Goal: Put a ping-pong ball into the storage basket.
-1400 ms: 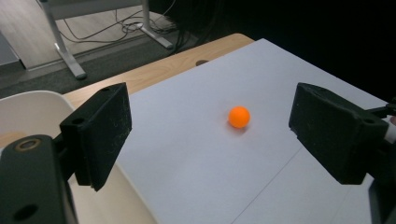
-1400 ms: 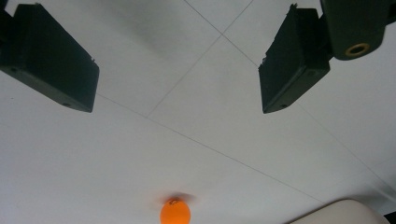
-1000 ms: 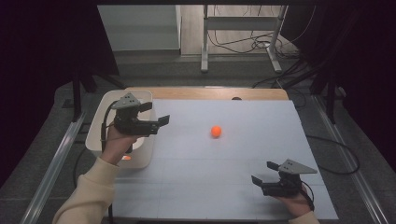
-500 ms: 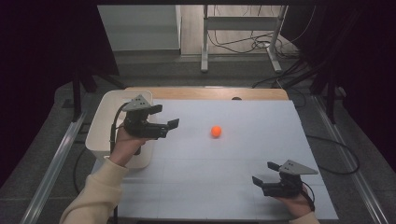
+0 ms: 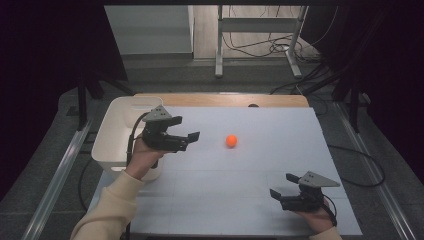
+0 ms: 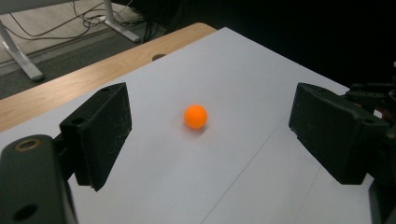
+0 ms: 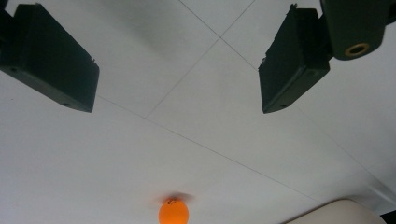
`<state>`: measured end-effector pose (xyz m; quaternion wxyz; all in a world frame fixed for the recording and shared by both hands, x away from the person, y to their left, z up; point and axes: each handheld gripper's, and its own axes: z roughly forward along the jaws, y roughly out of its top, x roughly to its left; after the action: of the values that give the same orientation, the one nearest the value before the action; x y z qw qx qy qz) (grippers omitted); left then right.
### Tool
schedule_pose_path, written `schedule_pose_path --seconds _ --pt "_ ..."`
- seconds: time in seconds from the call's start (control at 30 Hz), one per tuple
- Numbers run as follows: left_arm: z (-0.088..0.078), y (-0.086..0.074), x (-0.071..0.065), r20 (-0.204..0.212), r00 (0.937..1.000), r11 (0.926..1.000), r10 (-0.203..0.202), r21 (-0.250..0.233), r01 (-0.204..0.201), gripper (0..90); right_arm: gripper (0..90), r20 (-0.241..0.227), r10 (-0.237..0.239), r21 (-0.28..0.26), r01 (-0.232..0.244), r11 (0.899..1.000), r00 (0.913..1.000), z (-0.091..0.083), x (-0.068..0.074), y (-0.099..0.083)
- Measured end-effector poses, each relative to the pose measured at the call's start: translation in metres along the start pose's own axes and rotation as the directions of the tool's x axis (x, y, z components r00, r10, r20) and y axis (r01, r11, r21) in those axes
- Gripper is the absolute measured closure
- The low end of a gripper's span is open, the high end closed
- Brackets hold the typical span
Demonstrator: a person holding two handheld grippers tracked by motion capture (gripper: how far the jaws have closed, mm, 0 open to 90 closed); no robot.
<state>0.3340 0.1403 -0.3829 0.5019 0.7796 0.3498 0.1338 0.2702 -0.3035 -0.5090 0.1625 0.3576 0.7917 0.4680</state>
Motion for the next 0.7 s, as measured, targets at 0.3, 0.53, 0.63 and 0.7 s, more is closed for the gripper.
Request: schedule_pose_path --seconds 0.3,0.53,0.63,0.7 --pt "0.012 0.001 -0.004 0.010 0.9999 0.9997 0.006 0.022 -0.006 14.0 12.7 -0.003 0.002 -0.003 -0.002 1.000 1.0000 -0.001 0.000 0.000" --pt "0.021 0.000 -0.009 0.019 0.9997 0.9991 0.015 0.038 -0.016 14.0 12.7 0.000 -0.004 -0.001 0.004 1.000 1.0000 -0.001 0.001 0.000" --pt "0.025 0.000 -0.010 0.024 0.9996 0.9988 0.015 0.045 -0.016 14.0 12.7 -0.002 -0.006 -0.001 0.006 1.000 1.0000 0.000 0.001 0.000" --pt "0.028 0.000 -0.010 0.023 0.9996 0.9986 0.014 0.050 -0.015 14.0 12.7 -0.002 -0.005 -0.001 0.005 1.000 1.0000 0.000 0.001 0.000"
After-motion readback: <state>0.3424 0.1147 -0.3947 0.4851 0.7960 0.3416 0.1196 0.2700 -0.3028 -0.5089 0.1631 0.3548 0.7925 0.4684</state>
